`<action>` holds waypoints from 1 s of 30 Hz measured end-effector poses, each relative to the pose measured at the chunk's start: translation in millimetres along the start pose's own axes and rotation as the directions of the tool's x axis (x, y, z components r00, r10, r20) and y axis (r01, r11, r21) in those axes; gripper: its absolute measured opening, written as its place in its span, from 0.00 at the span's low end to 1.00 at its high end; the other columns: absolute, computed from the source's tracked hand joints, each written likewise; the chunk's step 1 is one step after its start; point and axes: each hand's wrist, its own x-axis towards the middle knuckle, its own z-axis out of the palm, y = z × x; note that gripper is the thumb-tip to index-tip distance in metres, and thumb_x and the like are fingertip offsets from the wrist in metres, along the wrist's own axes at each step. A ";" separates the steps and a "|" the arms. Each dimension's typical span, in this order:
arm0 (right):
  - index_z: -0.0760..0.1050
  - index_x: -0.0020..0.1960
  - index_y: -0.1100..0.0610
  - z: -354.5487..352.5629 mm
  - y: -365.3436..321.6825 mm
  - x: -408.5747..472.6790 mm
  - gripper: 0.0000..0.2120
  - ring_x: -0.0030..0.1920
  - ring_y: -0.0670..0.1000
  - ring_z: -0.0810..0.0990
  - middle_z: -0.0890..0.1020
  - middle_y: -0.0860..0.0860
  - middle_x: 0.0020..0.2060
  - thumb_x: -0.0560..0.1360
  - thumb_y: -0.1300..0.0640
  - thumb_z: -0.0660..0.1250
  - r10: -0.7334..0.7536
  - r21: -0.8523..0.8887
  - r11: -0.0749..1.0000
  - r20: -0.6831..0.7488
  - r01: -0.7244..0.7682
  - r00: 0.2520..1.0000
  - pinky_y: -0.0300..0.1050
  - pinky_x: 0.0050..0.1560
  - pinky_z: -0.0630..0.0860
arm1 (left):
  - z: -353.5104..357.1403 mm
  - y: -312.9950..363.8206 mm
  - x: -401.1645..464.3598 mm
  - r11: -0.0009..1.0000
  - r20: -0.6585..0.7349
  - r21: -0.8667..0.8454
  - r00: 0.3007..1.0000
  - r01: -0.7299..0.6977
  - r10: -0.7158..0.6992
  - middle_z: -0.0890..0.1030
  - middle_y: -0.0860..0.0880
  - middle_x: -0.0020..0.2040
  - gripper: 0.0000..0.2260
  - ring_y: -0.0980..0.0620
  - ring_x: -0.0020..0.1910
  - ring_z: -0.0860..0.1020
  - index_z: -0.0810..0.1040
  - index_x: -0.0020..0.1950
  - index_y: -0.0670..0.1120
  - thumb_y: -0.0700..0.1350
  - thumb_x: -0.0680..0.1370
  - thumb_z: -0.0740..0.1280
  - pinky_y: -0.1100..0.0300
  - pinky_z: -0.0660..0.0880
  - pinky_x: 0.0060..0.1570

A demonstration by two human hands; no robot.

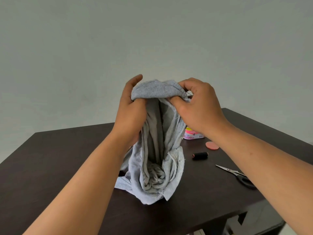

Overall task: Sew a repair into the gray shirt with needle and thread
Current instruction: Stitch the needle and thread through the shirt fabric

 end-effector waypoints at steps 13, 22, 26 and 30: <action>0.74 0.33 0.56 16.5 55.3 -46.9 0.10 0.28 0.45 0.71 0.75 0.47 0.27 0.72 0.60 0.69 0.280 -0.250 0.946 0.313 -0.206 0.907 0.41 0.30 0.66 | -14.6 -90.9 -45.7 0.812 0.172 0.397 0.835 0.427 -0.523 0.87 0.50 0.50 0.10 0.48 0.54 0.85 0.83 0.55 0.51 0.41 0.81 0.64 0.44 0.81 0.58; 0.81 0.37 0.55 17.0 80.6 -76.0 0.07 0.29 0.45 0.72 0.77 0.48 0.29 0.73 0.58 0.69 0.371 -0.290 0.910 0.251 -0.297 0.894 0.35 0.28 0.66 | -9.8 -104.9 -56.5 0.711 0.324 0.564 0.679 0.420 -0.659 0.87 0.58 0.49 0.21 0.62 0.46 0.85 0.81 0.58 0.56 0.60 0.68 0.79 0.67 0.79 0.47; 0.74 0.30 0.57 18.5 79.3 -68.9 0.11 0.29 0.48 0.70 0.74 0.49 0.26 0.71 0.63 0.68 0.302 -0.221 0.940 0.178 -0.261 0.937 0.46 0.31 0.66 | -4.7 -114.3 -51.7 0.686 0.305 0.649 0.713 0.330 -0.631 0.82 0.58 0.58 0.44 0.56 0.58 0.81 0.70 0.66 0.56 0.68 0.56 0.82 0.53 0.78 0.59; 0.71 0.29 0.60 21.6 85.0 -65.3 0.13 0.26 0.48 0.62 0.68 0.50 0.23 0.71 0.63 0.68 0.356 -0.168 0.927 0.111 -0.335 0.928 0.45 0.29 0.60 | 7.1 -103.3 -66.2 0.637 0.128 0.770 0.965 0.049 -0.229 0.72 0.52 0.62 0.35 0.50 0.59 0.72 0.61 0.66 0.54 0.62 0.68 0.76 0.54 0.71 0.56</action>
